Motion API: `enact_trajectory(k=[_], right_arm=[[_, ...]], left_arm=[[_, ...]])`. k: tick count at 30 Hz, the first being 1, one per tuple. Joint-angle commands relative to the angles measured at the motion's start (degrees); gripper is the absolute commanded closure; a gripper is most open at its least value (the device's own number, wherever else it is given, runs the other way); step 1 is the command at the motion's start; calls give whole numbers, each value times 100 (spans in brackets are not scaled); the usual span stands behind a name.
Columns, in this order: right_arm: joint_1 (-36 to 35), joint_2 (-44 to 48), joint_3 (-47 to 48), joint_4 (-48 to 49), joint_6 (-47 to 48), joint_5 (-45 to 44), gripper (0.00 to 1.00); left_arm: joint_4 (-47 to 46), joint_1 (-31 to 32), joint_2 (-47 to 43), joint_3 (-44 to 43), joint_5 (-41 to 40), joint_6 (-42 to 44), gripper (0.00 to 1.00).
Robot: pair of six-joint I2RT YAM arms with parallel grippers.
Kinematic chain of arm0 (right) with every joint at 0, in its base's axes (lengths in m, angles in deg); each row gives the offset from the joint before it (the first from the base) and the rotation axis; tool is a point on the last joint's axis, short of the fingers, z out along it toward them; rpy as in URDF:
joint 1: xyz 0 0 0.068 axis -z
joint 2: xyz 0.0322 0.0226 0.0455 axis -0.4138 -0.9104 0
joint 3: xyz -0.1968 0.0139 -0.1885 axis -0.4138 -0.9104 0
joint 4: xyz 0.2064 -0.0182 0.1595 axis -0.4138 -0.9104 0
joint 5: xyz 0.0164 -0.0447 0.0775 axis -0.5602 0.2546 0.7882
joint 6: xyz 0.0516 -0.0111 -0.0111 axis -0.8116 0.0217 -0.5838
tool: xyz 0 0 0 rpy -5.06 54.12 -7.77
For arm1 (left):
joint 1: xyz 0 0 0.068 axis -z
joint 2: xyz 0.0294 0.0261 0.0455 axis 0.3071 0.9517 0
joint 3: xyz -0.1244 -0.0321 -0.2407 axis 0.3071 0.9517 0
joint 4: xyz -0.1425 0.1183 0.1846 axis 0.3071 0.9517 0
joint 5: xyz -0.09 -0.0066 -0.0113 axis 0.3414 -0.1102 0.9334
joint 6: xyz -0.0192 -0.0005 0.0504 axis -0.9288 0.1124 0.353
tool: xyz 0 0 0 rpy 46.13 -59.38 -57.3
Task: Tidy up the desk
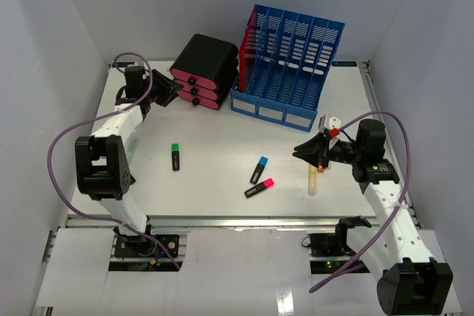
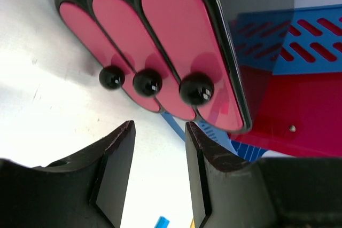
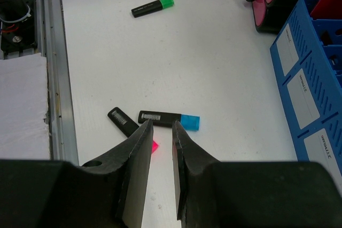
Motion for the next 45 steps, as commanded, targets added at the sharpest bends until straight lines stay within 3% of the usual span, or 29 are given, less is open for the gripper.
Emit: enact_trajectory(k=[1,10,18,25,34,41,45], right_arm=[[62,22,-72,165,4,125,73],[92,0,-72,161,26,95,73],[109,-48,-81,156,39,65,73],[140,-57,-83,163,39,64,73],[162,-31,-88,165,31,108,73],[180,-7,-98,156,31,128,73],[188,-13,-98,156,31,126,73]], left_arm=[[399,8,525,-551,335,-1,47],[432,8,1171,-1097,685,60,44],[432,8,1302,-1446,913,96,34],[465,8,1355,-1491,1009,66,32],[-188,8,873,-540,913,174,37],[-1155,8,974,-219,1642,26,49],[-1526,8,1096,-199,1813,-96,51]])
